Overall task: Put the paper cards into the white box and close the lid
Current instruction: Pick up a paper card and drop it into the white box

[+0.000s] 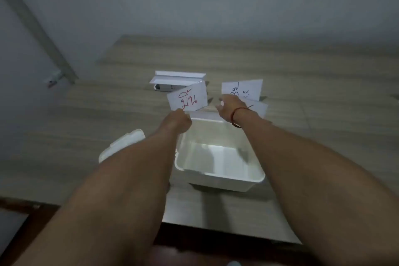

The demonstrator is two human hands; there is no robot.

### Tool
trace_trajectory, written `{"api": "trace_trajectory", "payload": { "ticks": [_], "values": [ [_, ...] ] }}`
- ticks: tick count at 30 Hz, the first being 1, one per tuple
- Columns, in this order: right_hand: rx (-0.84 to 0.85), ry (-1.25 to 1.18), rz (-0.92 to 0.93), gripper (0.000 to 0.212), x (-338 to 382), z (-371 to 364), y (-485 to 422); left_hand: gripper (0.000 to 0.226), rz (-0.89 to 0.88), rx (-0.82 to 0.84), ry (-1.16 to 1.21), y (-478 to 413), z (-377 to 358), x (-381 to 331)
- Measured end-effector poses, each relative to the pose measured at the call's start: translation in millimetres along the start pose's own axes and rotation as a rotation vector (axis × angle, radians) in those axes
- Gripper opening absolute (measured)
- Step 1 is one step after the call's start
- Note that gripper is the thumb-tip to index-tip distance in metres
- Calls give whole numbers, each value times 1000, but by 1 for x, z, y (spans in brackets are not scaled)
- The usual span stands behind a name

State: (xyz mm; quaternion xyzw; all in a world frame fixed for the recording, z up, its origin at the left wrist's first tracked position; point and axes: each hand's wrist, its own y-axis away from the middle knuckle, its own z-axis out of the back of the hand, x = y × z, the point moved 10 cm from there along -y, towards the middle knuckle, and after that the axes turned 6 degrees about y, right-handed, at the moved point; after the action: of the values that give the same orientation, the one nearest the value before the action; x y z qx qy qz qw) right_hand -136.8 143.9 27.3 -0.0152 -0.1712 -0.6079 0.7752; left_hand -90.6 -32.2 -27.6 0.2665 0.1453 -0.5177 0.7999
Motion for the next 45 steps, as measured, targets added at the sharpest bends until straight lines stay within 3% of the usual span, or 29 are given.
{"api": "trace_trajectory", "payload": {
  "ticks": [5,9,17,23,30,36,45],
  "values": [
    [63,-3,1,38,-3,-35,-19,60,66,158,80,-8,-47,29],
    [71,-8,-1,27,-5,-57,-34,72,151,139,136,0,-53,35],
    [111,-103,-109,34,-13,-76,-63,70,137,87,225,1,-58,36],
    [151,-58,-72,30,-9,-73,-63,69,141,104,235,1,-60,36],
    [-164,3,-7,27,-9,-1,-35,50,115,120,132,5,-45,25],
    [-352,-152,-34,30,-22,72,-8,48,136,133,119,11,-47,26],
    [-114,-340,-97,24,-48,7,18,43,174,106,257,19,-51,29]
  ]
}}
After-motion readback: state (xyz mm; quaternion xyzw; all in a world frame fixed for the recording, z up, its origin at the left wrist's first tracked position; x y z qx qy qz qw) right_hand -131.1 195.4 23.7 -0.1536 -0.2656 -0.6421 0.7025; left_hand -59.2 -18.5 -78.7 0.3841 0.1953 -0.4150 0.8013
